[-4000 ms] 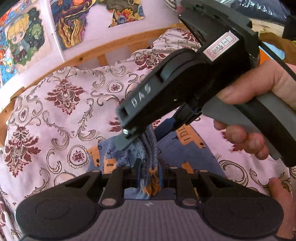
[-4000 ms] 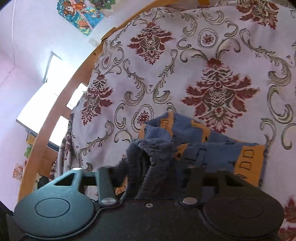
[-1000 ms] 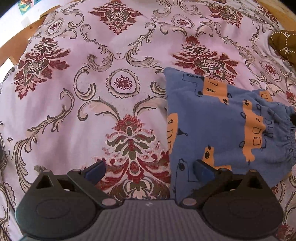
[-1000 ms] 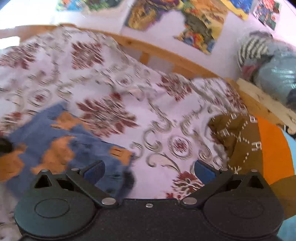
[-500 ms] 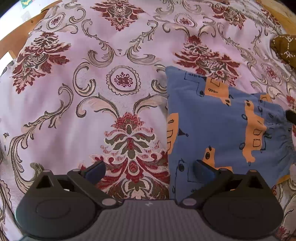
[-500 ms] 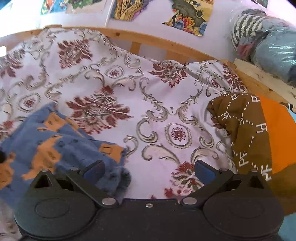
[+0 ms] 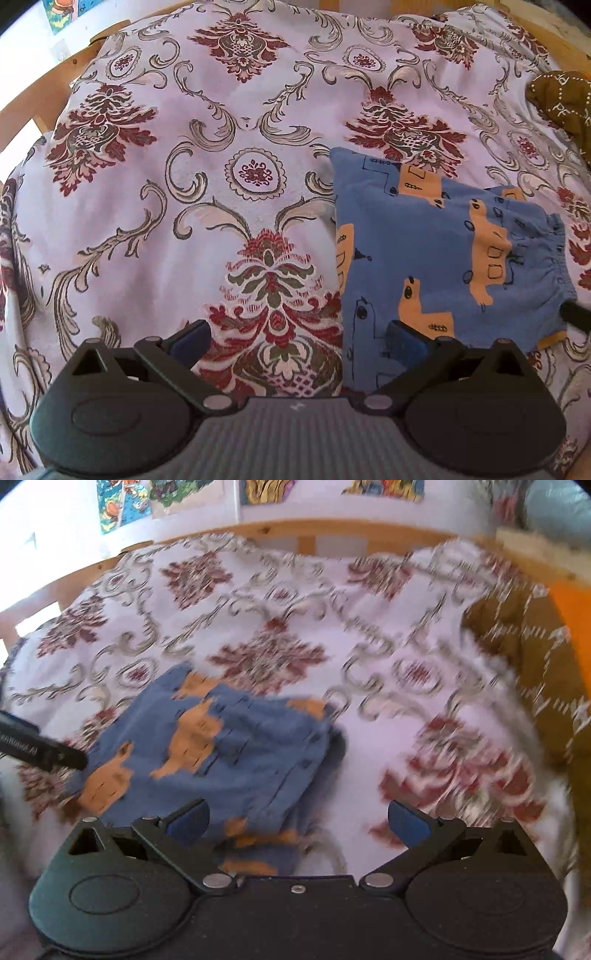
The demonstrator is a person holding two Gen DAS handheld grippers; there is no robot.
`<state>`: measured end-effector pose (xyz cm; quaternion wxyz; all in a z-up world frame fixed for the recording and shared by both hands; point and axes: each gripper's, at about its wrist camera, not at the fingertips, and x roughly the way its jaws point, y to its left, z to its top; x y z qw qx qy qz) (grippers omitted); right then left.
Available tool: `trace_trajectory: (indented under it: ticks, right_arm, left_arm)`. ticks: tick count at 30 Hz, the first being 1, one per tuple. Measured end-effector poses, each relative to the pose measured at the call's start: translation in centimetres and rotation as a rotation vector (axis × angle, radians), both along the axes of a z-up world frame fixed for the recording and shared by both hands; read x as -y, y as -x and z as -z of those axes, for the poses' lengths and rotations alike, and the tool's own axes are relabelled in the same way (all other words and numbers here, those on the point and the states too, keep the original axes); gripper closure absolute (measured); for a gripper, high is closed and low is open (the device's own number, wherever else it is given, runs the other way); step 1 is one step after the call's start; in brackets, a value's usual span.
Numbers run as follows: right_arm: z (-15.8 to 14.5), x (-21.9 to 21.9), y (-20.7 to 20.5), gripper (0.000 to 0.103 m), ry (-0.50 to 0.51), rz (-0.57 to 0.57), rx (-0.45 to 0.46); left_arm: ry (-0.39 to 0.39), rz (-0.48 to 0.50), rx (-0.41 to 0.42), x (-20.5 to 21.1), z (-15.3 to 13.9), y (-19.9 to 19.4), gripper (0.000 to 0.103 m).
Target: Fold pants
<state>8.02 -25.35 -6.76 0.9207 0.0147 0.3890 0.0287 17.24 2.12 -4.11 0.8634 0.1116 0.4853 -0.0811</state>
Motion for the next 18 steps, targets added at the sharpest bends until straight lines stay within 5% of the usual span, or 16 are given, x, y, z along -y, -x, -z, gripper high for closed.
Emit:
trace_trajectory:
  ticks: [8, 18]
  right_arm:
    - [0.9, 0.0, 1.2, 0.001, -0.096, -0.019, -0.119]
    - [-0.7, 3.2, -1.0, 0.001, -0.245, -0.065, -0.113]
  left_arm:
    - [-0.038, 0.071, -0.021, 0.4, -0.4, 2.3, 0.000]
    - [-0.039, 0.209, -0.070, 1.8, -1.4, 1.1, 0.000]
